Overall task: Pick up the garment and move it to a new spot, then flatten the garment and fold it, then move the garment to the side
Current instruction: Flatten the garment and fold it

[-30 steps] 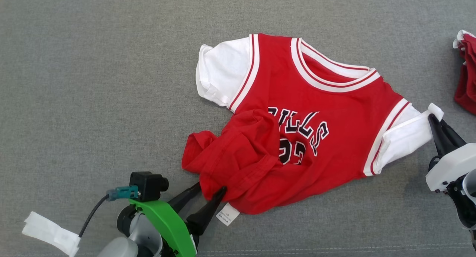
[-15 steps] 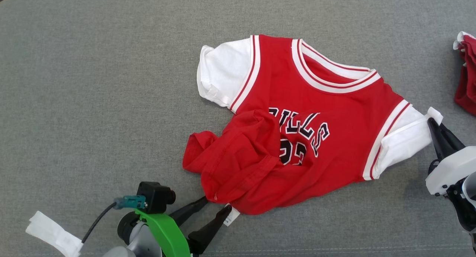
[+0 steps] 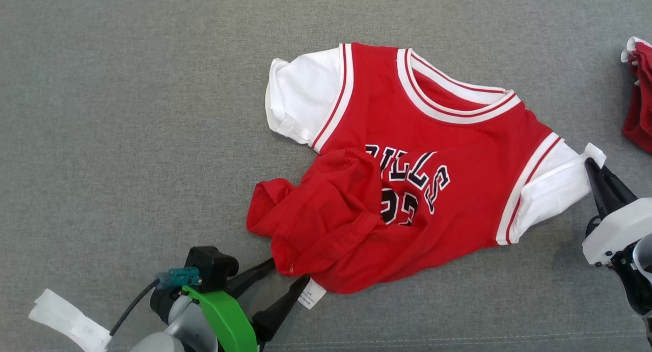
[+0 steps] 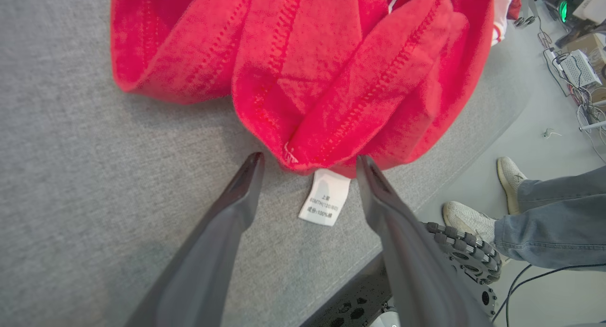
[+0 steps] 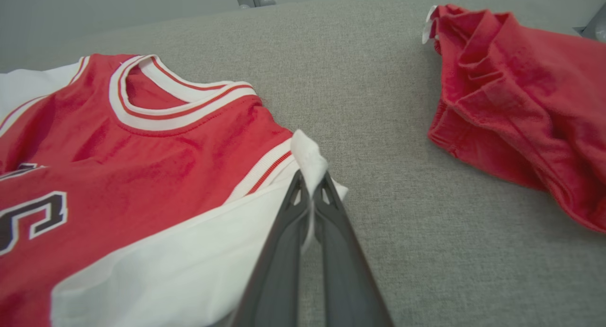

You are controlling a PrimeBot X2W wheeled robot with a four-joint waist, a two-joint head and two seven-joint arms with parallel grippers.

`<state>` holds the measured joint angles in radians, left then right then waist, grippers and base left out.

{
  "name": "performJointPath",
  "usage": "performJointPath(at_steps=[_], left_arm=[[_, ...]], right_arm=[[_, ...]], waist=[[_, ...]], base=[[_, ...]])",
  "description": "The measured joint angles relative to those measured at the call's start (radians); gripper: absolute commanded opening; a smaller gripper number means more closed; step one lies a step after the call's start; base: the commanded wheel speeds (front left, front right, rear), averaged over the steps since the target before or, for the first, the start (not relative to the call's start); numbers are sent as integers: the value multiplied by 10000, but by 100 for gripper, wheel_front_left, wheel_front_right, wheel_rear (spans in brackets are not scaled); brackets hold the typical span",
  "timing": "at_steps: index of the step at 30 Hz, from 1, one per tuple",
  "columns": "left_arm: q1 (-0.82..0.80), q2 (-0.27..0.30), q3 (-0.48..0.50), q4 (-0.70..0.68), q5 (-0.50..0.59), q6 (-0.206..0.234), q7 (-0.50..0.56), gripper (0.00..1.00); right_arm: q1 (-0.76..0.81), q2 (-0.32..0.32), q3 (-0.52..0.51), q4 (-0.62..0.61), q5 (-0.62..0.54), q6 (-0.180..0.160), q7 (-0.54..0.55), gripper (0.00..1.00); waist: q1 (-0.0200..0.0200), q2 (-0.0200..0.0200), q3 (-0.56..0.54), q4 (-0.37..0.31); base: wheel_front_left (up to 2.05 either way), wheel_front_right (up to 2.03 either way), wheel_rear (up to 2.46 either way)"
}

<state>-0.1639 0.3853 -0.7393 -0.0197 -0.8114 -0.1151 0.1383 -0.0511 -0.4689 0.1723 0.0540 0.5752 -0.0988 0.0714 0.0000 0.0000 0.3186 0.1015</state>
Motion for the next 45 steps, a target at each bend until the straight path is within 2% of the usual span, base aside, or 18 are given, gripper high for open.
performJointPath(at_steps=[20, 38, 45], left_arm=[[-320, -105, -207, 481, 853, -79, -794, 100], [-443, -96, -683, 727, 965, -82, -1099, 100], [-464, 94, -755, 604, 1089, -84, -1147, 100]], right_arm=[[-3, 35, -58, -71, 0, -13, -2, 0], [-4, 48, -58, -58, 0, -86, -4, 0], [-2, 31, -100, -54, 0, -88, -2, 0]], waist=[[1, 0, 257, -178], [1, 0, 192, -184], [0, 0, 177, -148]], base=[[0, 0, 0], [0, 0, 0], [0, 0, 0]])
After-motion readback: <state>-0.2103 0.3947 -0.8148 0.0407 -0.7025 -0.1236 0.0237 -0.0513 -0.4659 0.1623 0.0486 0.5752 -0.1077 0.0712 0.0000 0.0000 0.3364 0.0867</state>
